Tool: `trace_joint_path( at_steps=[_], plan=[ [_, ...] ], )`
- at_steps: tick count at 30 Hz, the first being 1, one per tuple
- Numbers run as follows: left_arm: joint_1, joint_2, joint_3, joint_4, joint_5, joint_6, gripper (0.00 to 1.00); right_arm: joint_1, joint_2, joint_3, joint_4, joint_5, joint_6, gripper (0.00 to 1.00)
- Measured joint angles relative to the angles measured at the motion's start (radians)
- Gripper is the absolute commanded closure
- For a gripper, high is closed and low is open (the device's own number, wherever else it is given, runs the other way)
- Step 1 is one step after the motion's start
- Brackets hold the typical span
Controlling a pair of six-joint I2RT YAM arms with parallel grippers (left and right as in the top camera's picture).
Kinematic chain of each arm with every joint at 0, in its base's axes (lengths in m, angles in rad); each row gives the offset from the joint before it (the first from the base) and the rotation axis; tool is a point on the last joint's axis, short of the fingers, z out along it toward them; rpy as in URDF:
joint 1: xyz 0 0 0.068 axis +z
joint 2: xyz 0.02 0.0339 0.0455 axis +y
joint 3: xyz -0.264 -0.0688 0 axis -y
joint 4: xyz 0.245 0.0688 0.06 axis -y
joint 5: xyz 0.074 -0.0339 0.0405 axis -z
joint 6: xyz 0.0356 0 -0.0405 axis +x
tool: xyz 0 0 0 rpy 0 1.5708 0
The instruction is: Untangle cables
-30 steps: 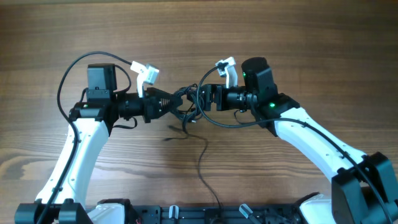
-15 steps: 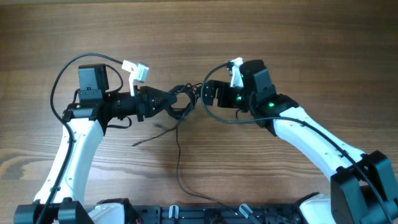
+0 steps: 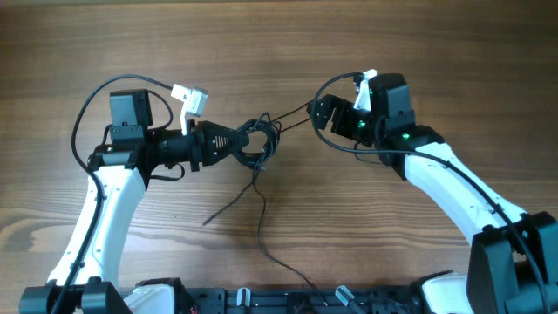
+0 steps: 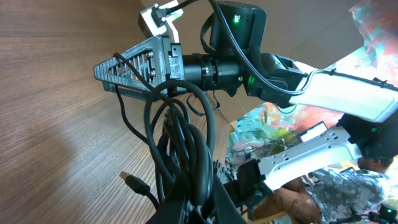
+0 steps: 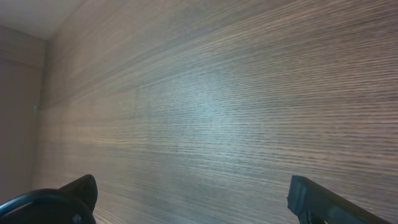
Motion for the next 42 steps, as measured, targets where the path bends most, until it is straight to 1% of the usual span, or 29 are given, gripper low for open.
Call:
trace_joint_path(
  at_steps=[6,9,12,15,16,17,21,26,28,33,38,42],
  plan=[
    [-0.004,0.001,0.0,0.0,0.004,-0.018,0.96,-0.037,0.0,0.0,-0.045,0.015,-0.064,0.0],
    [0.002,-0.001,0.0,0.0,0.053,-0.019,0.96,-0.1,0.007,-0.001,-0.082,0.082,-0.087,0.0],
    [0.003,-0.001,0.0,0.0,0.08,-0.019,0.96,-0.138,0.014,-0.002,-0.096,0.073,-0.098,0.0],
    [0.003,-0.001,0.0,0.0,0.09,-0.019,0.96,-0.134,0.016,-0.002,-0.097,-0.016,-0.114,0.0],
    [0.003,-0.001,0.0,0.0,0.089,-0.021,0.96,-0.132,0.017,-0.002,-0.089,-0.07,-0.138,0.0],
    [0.003,-0.001,0.0,0.0,0.088,-0.027,0.96,-0.132,0.018,-0.002,-0.072,-0.164,-0.154,0.0],
    [0.003,-0.001,0.0,0.0,0.018,-0.098,0.96,-0.124,0.019,-0.003,-0.023,-0.449,-0.246,0.0],
    [0.003,-0.001,0.0,0.0,-0.037,-0.169,0.96,-0.087,0.019,-0.003,0.057,-0.661,-0.291,0.0],
    [0.003,-0.001,0.0,0.0,-0.045,-0.19,0.96,-0.06,0.019,-0.003,0.087,-0.711,-0.298,0.0],
    [0.003,-0.001,0.0,0.0,-0.046,-0.217,0.96,0.009,0.019,-0.003,0.127,-0.75,-0.307,0.0],
    [0.003,-0.001,0.0,0.016,0.025,-0.232,0.96,0.076,0.019,-0.003,0.143,-0.698,-0.267,0.0],
    [0.008,-0.001,0.0,0.019,0.051,-0.235,0.96,0.087,0.019,-0.003,0.196,-0.684,-0.242,0.0]
  ],
)
